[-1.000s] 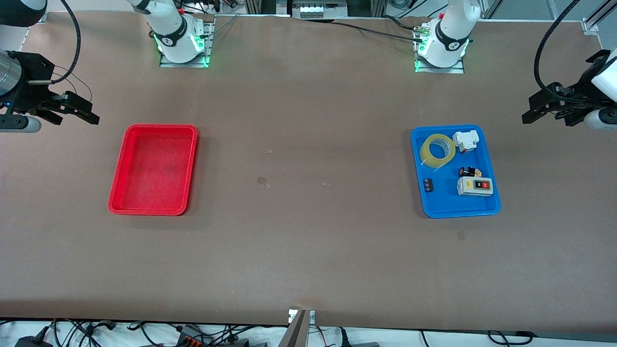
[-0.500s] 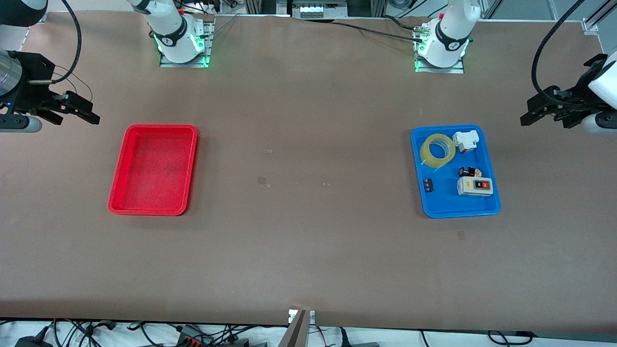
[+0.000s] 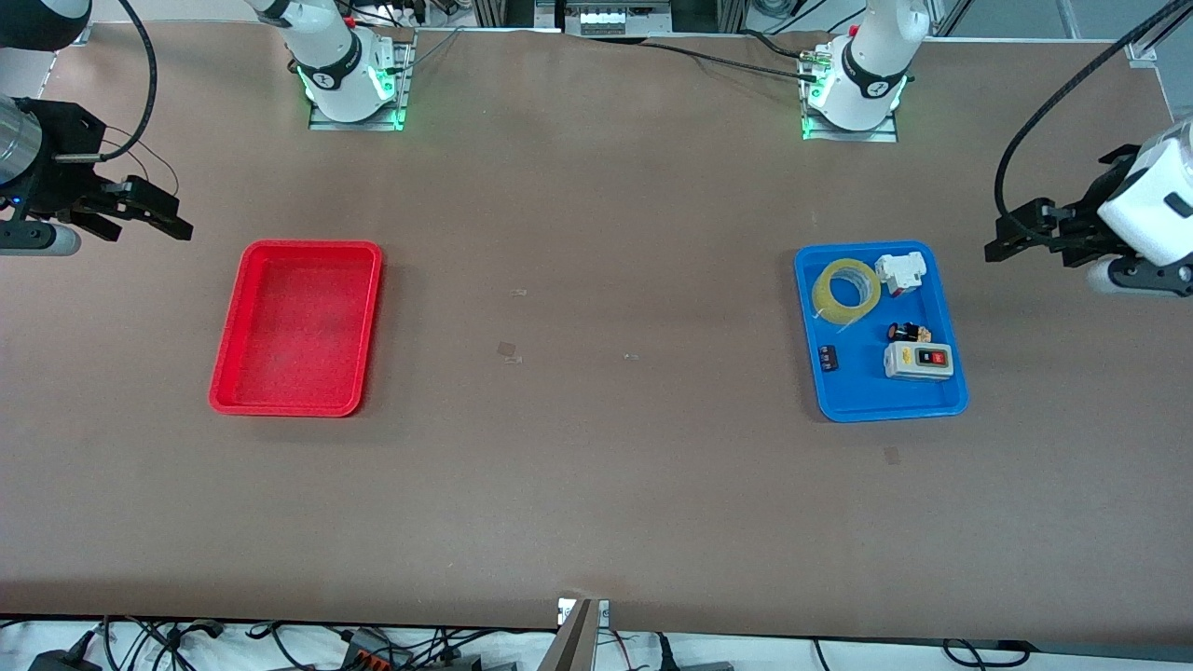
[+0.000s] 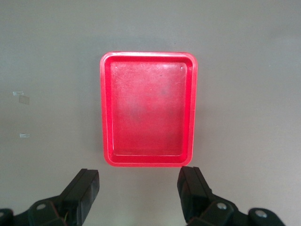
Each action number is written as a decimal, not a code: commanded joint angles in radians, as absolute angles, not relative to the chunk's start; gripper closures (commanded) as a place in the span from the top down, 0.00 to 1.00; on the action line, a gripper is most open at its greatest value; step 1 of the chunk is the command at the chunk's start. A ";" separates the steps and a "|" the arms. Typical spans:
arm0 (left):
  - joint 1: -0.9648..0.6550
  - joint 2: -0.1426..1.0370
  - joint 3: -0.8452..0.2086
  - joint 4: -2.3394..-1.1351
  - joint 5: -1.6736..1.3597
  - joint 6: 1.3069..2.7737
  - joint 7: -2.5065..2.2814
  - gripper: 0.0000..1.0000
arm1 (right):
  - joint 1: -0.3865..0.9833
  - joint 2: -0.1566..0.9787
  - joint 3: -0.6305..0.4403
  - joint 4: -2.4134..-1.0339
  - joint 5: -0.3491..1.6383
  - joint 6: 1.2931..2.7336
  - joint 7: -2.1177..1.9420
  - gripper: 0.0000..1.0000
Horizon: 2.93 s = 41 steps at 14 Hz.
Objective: Place and move tape with both arms
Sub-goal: 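Reach the left gripper down to the yellow tape roll in the blue tray, then grasp the yellow tape roll with the left gripper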
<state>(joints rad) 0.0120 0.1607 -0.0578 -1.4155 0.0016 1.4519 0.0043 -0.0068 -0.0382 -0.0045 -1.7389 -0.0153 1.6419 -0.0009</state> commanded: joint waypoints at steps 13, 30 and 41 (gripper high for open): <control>0.015 0.046 -0.067 -2.208 0.002 2.225 0.018 1.00 | -0.014 -0.041 0.000 -1.736 -0.021 1.641 -0.020 1.00; 0.032 0.218 -0.072 -2.388 -0.095 2.432 0.117 0.00 | -0.012 -0.041 0.002 -1.738 -0.041 1.628 -0.020 1.00; -0.188 0.288 -0.087 -2.001 -0.159 2.060 -0.234 0.00 | -0.014 -0.040 0.002 -1.735 -0.037 1.634 -0.014 1.00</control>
<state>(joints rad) -0.0997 0.2387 -0.0840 -2.0622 -0.1042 2.0700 -0.1137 -0.0070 -0.0350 -0.0045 -1.7398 -0.0310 1.6371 -0.0032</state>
